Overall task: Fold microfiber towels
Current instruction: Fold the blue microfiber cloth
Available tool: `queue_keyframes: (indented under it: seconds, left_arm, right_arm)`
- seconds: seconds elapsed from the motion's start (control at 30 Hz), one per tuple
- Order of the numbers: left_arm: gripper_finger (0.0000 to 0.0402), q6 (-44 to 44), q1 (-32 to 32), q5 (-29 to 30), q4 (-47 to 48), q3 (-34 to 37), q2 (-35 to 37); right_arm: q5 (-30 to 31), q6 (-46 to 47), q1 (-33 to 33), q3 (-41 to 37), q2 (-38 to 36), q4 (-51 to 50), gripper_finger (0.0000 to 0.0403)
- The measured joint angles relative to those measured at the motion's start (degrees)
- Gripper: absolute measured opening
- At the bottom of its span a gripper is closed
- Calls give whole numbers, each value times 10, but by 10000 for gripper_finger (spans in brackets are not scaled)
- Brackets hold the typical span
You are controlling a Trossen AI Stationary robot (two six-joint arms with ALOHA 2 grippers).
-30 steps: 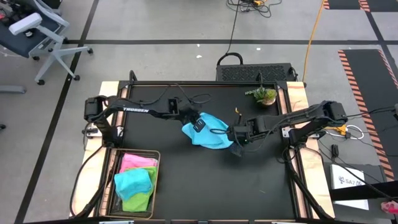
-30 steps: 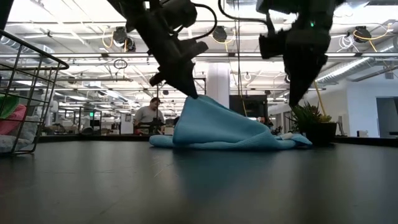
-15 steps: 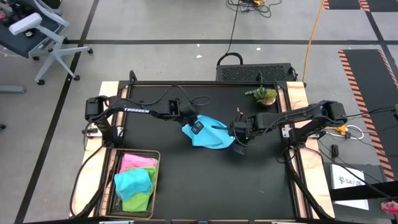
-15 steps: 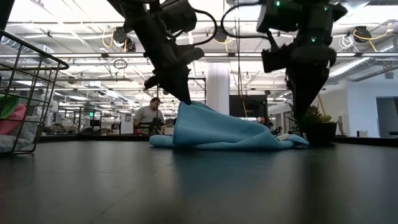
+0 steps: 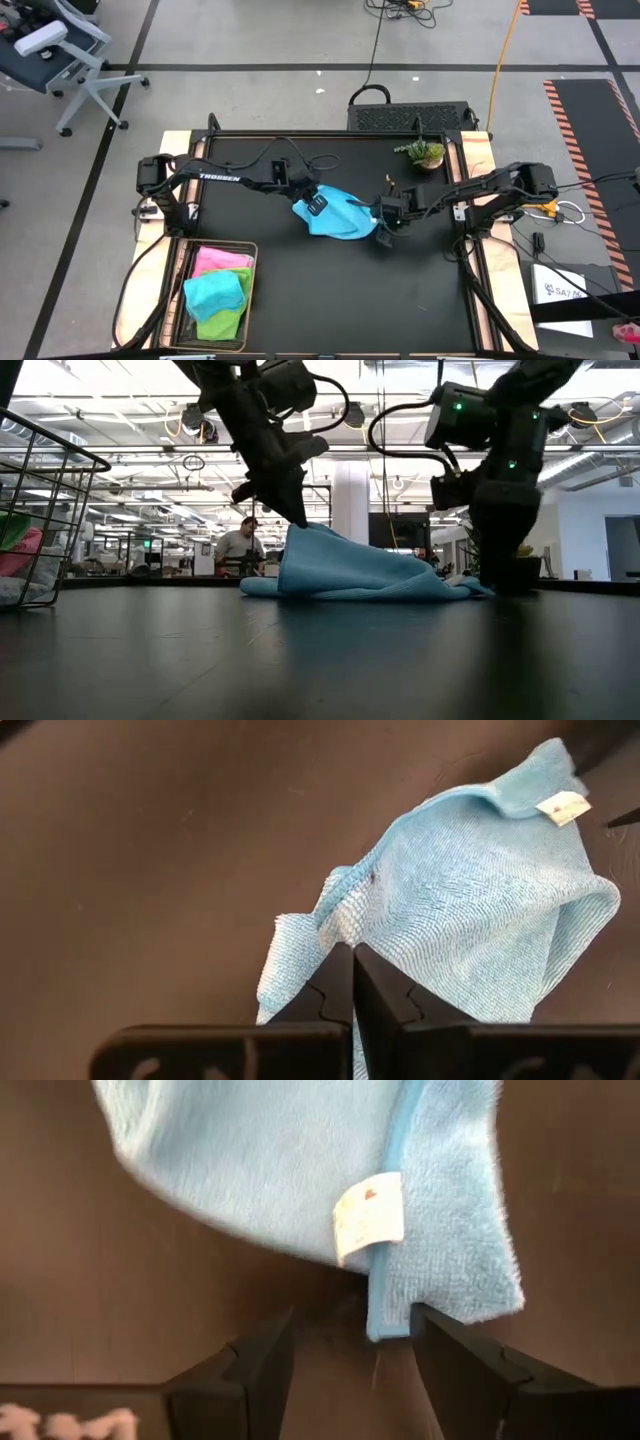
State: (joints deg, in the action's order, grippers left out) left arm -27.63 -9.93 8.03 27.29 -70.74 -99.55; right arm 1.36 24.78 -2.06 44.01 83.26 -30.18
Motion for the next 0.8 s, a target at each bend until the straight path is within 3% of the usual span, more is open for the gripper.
queue_keyframes:
  seconds: [0.43,0.57,0.73,0.8]
  left_arm:
    - [2,-12,0,-5,1,0,0]
    - [5,-12,0,-5,1,0,0]
    - [3,-12,0,-5,1,0,0]
    - [5,-14,0,-5,2,0,0]
  right_arm:
    - [20,-14,-49,-51,-3,56,175]
    - [34,-1,-54,-58,-2,59,123]
    - [47,-6,-55,-59,-2,78,19]
    - [61,-12,-54,-59,-1,85,10]
